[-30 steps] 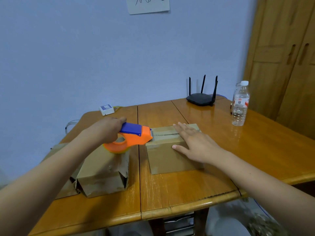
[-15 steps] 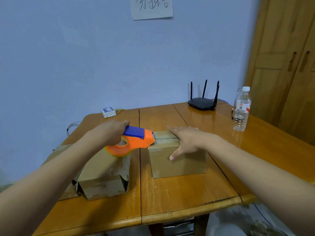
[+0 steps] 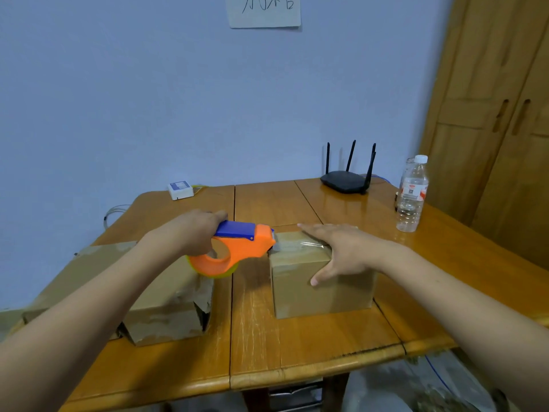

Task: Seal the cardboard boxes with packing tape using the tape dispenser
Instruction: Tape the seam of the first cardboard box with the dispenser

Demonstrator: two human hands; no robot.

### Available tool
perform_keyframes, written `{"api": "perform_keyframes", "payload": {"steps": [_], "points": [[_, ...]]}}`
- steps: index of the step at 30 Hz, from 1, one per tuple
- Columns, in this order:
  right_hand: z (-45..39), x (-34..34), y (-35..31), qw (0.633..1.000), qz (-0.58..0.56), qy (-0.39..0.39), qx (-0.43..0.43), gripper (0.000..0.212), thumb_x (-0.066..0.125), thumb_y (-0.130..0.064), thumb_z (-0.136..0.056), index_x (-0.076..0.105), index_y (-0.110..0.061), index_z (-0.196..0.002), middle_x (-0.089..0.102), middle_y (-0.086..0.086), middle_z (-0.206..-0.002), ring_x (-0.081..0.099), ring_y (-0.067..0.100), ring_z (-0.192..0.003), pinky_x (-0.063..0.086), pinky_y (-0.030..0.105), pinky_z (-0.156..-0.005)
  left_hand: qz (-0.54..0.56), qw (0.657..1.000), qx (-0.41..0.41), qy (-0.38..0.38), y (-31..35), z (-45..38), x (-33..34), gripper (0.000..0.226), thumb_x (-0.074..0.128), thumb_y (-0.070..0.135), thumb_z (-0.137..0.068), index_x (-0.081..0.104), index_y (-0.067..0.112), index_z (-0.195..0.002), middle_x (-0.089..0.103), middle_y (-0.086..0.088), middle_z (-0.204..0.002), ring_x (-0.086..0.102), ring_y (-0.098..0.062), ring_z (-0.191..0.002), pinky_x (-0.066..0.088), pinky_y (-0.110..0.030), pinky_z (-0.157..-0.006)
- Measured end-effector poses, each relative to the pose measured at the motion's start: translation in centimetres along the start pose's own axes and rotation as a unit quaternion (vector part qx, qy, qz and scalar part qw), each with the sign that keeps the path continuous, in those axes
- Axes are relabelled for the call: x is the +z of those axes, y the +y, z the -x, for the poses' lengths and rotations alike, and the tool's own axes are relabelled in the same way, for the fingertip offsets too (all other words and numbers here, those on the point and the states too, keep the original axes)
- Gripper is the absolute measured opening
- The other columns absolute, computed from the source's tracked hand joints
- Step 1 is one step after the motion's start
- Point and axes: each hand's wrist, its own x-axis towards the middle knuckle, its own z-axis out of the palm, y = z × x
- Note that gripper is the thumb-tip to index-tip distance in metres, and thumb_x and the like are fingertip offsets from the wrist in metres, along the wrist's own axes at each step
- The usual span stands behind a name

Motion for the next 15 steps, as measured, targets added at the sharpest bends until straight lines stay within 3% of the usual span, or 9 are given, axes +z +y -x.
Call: {"api": "perform_keyframes", "payload": {"steps": [3, 9, 12, 15], "points": [[0.0, 0.1, -0.1, 1.0, -0.001, 0.002, -0.004, 0.121, 0.074, -0.077, -0.066, 0.0, -0.048, -0.157, 0.017, -0.016, -0.166, 0.022, 0.018, -0.15, 0.022, 0.047, -0.121, 0.017, 1.0, -0.004, 0.002, -0.1, 0.5, 0.8, 0.037, 0.068, 0.014, -0.085, 0.041, 0.029, -0.105, 0.057, -0.001, -0.101, 0.054, -0.017, -0.086, 0.041, -0.028, -0.067], [0.2, 0.7, 0.0, 1.0, -0.024, 0.0, -0.018, 0.115, 0.062, -0.081, -0.074, -0.011, -0.048, -0.156, 0.005, -0.009, -0.169, 0.001, 0.016, -0.155, -0.01, 0.048, -0.124, 0.008, 1.0, -0.02, 0.017, 0.7, 1.1, 2.3, 0.034, 0.058, 0.007, -0.088, 0.044, 0.024, -0.114, 0.053, 0.004, -0.087, 0.054, -0.014, -0.079, 0.039, -0.025, -0.061], [1.0, 1.4, -1.0, 0.998, 0.014, 0.057, -0.039, 0.101, 0.043, -0.083, -0.084, -0.008, -0.039, -0.159, -0.006, -0.005, -0.169, -0.01, 0.011, -0.154, -0.017, 0.042, -0.121, 0.027, 0.999, -0.023, 0.005, 0.7, 1.2, 3.0, 0.035, 0.055, 0.005, -0.09, 0.042, 0.024, -0.118, 0.051, 0.005, -0.084, 0.053, -0.013, -0.077, 0.039, -0.023, -0.058], [1.9, 1.4, -3.5, 0.99, 0.004, 0.117, -0.076, 0.087, 0.032, -0.073, -0.094, 0.001, -0.028, -0.162, -0.004, -0.007, -0.168, -0.013, 0.0, -0.148, -0.014, 0.032, -0.123, 0.034, 0.999, -0.02, 0.009, 0.6, 1.1, 3.3, 0.032, 0.054, 0.006, -0.091, 0.042, 0.022, -0.115, 0.052, 0.005, -0.081, 0.053, -0.012, -0.074, 0.038, -0.023, -0.057]]}}
